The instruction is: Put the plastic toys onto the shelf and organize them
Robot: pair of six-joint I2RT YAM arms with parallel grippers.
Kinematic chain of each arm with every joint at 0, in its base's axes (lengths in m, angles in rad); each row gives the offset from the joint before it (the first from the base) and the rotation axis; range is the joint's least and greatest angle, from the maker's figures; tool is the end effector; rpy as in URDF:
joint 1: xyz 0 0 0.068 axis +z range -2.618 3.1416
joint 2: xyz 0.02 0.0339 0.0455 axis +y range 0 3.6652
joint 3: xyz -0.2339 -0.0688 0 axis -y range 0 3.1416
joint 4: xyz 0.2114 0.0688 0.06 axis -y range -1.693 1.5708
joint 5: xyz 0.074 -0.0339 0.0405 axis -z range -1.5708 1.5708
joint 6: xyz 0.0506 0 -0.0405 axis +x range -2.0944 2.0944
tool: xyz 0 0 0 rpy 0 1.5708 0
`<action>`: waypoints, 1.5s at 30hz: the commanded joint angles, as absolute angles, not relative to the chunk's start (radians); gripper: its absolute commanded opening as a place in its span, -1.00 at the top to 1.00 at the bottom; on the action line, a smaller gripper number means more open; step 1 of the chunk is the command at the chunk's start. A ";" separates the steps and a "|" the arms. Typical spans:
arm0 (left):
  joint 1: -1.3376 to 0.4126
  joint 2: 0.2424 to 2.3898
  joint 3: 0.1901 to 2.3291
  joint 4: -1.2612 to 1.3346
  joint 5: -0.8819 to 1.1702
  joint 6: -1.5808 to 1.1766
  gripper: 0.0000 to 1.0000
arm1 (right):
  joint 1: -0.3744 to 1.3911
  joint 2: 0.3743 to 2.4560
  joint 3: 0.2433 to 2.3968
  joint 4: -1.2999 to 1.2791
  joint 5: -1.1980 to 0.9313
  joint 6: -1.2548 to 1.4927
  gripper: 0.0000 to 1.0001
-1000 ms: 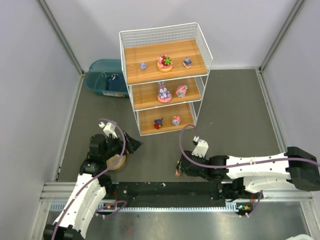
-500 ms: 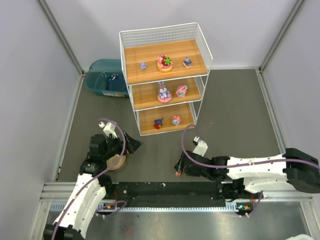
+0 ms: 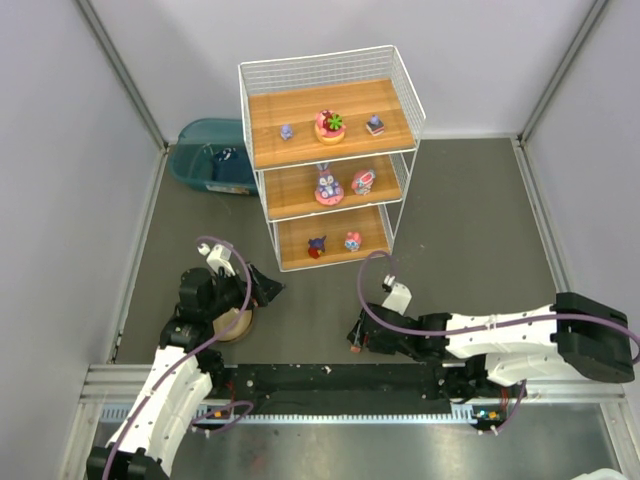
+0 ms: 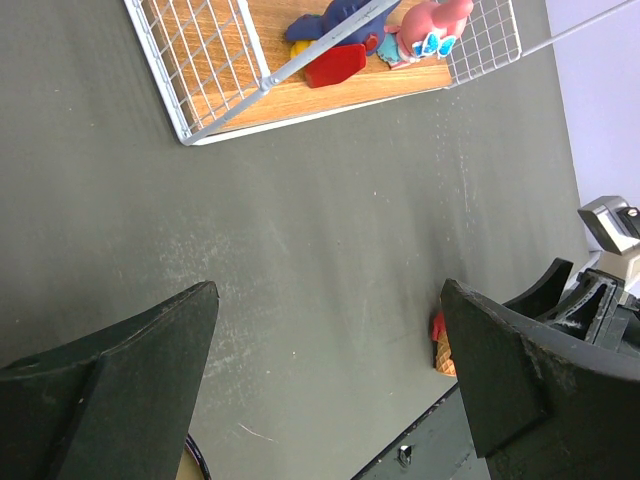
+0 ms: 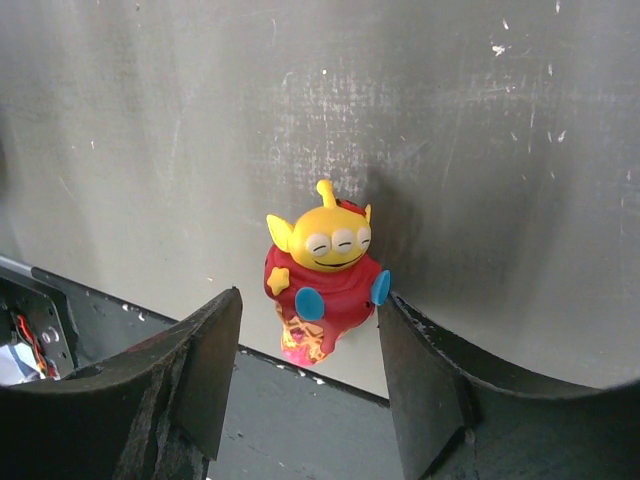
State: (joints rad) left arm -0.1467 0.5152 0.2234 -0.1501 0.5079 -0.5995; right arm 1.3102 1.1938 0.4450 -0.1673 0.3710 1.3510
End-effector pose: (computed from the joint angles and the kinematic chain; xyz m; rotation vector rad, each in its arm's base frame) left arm 0.1379 -0.0453 0.1748 -0.1328 2.0877 -0.9753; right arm 0.0701 0.1918 0.1349 0.2137 2.5369 0.7245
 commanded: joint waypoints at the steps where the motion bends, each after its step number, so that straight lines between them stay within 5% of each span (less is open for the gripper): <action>1: -0.149 0.515 0.242 -0.110 0.509 -0.584 -0.98 | 1.299 1.215 0.431 -0.140 0.379 1.385 -0.13; 10: -0.149 0.517 0.238 -0.109 0.508 -0.584 -0.98 | 1.299 1.241 0.420 -0.141 0.385 1.410 0.13; 17: -0.149 0.514 0.235 -0.109 0.508 -0.584 -0.98 | 1.299 1.230 0.425 -0.152 0.396 1.364 0.98; 25: -0.149 0.514 0.235 -0.107 0.508 -0.586 -0.98 | 1.311 1.100 0.498 -0.152 0.457 1.016 1.00; 29: -0.149 0.518 0.233 -0.104 0.506 -0.588 -0.98 | 1.429 1.003 0.575 -0.135 0.714 0.696 1.00; 39: -0.149 0.523 0.230 -0.095 0.500 -0.595 -0.98 | 1.540 0.868 0.353 0.521 0.726 0.019 1.00; 45: -0.150 0.538 0.224 -0.074 0.505 -0.595 -0.98 | 1.592 0.960 0.311 0.831 0.769 -0.279 1.00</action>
State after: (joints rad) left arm -0.1467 0.5247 0.2230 -0.1356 0.5049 -0.5999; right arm 1.5707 0.9104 0.3031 0.5240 0.7170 -0.0051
